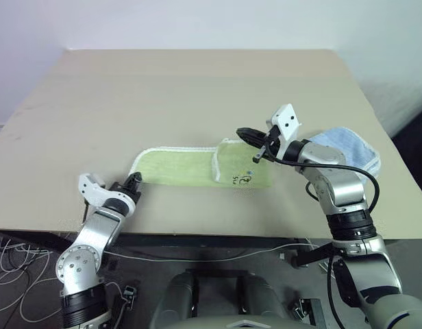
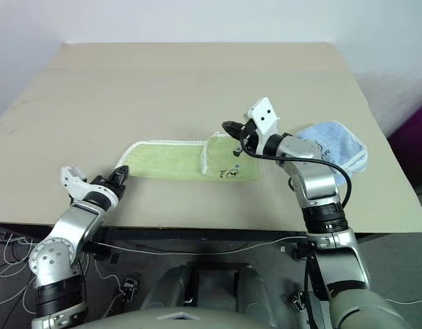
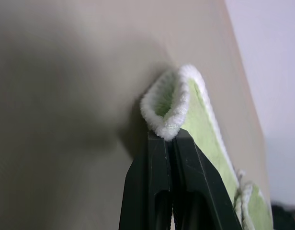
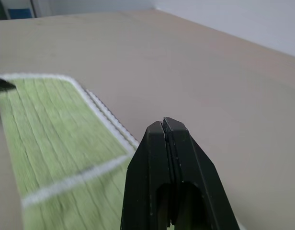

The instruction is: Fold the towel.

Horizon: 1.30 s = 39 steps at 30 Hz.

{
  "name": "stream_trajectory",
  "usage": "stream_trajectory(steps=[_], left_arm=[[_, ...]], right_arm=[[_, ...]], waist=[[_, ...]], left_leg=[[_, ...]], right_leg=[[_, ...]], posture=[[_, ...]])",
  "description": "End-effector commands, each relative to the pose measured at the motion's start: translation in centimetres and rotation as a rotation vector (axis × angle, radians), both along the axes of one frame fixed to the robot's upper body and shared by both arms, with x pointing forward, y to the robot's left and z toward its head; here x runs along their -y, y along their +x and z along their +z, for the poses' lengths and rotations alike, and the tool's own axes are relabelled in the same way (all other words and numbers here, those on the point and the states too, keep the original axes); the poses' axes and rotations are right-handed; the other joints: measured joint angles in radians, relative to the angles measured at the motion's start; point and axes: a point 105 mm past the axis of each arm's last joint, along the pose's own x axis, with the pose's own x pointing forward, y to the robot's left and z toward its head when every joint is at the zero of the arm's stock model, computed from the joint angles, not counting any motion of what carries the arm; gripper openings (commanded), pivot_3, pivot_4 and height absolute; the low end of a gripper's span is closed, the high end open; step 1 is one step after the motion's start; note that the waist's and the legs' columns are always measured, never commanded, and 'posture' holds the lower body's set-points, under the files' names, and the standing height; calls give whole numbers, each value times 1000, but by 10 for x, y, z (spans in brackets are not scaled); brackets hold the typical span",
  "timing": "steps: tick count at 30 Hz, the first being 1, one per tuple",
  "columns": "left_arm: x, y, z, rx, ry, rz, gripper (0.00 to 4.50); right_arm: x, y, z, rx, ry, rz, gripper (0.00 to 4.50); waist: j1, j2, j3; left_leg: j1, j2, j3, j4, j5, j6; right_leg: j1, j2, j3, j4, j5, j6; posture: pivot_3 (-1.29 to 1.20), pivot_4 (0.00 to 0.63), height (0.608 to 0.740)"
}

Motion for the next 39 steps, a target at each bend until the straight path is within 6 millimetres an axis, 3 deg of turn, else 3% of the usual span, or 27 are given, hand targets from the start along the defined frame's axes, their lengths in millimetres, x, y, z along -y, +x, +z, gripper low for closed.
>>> stream_trajectory(steps=[1,8,11,14,19,20,22,26,32,39], left_arm=[[-33,-2,20,79,49,86,27],[-82,-7,56,187,189,161,27],[-83,-4,84,272,302,112,27],[-59,3,108,368,397,-8,27],[11,10,129,506,532,-313,27],[33,8,129,534,569,-410,27],[56,5,128,563,607,-513,27],[109,-2,105,578,752,-774,27],[134,-1,69,509,904,-961,27],[143,-10,59,514,921,-1084,27]], right_arm=[[2,-4,19,69,24,1,0],[6,-4,19,70,24,-15,0],[7,-4,18,69,24,-23,0],[7,-3,18,68,26,-28,0],[8,-2,18,69,30,-43,0],[9,-2,17,70,31,-49,0],[10,-3,17,71,33,-56,0],[14,-4,17,76,39,-79,0],[19,-6,19,85,39,-108,0],[22,-10,18,82,35,-117,0]], waist=[[-4,0,0],[-17,0,0],[-17,-1,1],[-17,-1,1],[-17,-1,1],[-18,-1,1],[-19,-1,1],[-21,0,1],[-20,0,1],[-20,0,1]], left_leg=[[0,0,0,0,0,0],[0,1,0,-1,0,0],[-1,1,0,-1,0,0],[-1,0,0,-1,0,0],[-1,0,0,-1,0,0],[-1,0,0,-1,0,0],[-1,0,0,-2,0,0],[-1,0,0,-2,0,0],[-1,1,1,-2,0,0],[-1,1,1,-2,0,0]], right_leg=[[0,0,0,0,0,0],[-1,0,0,0,0,0],[-1,0,0,0,0,0],[-1,0,0,0,0,0],[-1,-1,0,-1,0,0],[-1,-1,0,-1,0,0],[-1,0,0,-1,0,0],[-2,0,1,0,0,0],[-2,1,1,0,0,0],[-2,0,1,0,0,0]], posture=[[0,150,740],[0,150,740],[0,150,740],[0,150,740],[0,150,740],[0,150,740],[0,150,740],[0,150,740],[0,150,740],[0,150,740]])
